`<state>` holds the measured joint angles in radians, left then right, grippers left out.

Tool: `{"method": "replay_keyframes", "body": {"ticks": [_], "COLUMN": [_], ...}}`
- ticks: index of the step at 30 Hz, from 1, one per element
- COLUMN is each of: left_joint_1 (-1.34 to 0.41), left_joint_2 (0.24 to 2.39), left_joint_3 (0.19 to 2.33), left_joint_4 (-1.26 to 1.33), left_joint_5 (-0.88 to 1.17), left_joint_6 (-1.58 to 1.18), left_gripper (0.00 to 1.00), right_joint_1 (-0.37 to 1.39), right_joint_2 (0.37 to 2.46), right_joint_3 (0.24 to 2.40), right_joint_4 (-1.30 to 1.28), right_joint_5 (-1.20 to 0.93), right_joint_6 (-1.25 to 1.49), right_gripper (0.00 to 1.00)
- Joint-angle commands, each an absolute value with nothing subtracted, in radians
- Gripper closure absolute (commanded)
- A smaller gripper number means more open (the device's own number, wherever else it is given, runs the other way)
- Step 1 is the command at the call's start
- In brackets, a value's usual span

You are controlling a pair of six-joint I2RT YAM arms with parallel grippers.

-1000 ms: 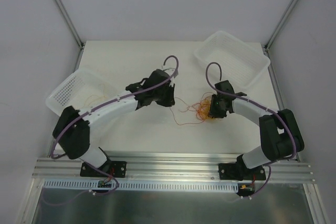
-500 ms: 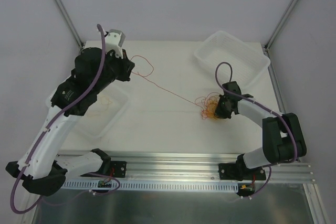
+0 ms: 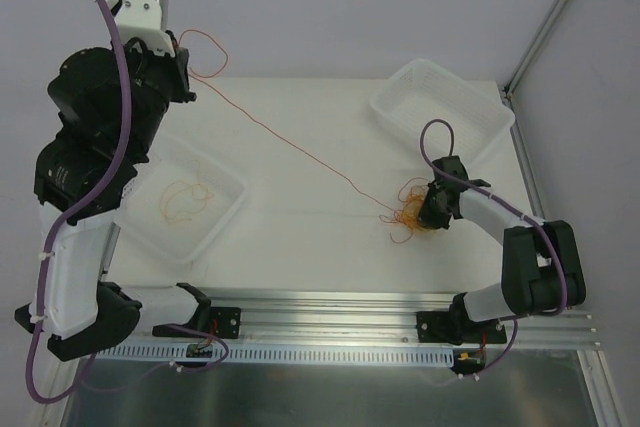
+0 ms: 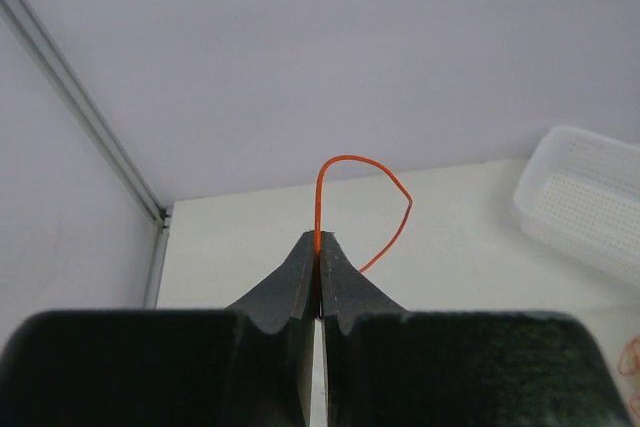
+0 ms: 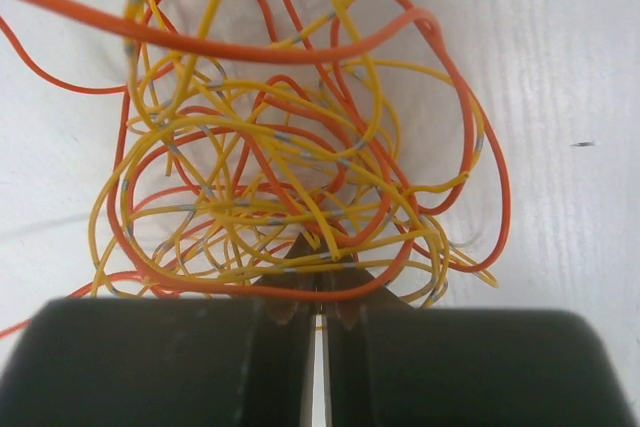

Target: Untangle the cables

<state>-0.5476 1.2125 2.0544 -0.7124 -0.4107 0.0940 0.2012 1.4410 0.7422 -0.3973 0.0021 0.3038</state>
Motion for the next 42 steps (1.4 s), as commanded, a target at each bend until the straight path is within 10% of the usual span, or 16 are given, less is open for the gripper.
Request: {"method": "replay_keyframes", "body": {"ticks": [1,17,33,42], "left_joint_1": [-0.532,-0.485,-0.485,-0.485], "left_joint_2": [1.261,1.359,1.368,1.540], "left_joint_3": [2.183,2.347,1.582,1.384], "left_joint_4": [-0.718,-0.514,-0.509,-0.488], "left_joint_5": [-0.572,-0.746,-0.084,-0.034], "left_joint_6": [0.207,0.463,0.011,-0.104], "left_gripper": [1.00,1.00,0.99,0.72], "right_joint_1": [0.173,-0.052,0.017,0.107], "right_joint_2": [1.404,1.292,1.223,1.196], "right_joint_3": [0.741,0.709,0.798,0.813], "right_joint_4": [-0.456,-0.485,-0.569,-0.600], "right_joint_5": [0.041,0.017,-0.075,-0.049], "right_joint_6": [0.314,0.351,0.235,0.210], "right_gripper": [0.99,0.99,0.99,1.00]}}
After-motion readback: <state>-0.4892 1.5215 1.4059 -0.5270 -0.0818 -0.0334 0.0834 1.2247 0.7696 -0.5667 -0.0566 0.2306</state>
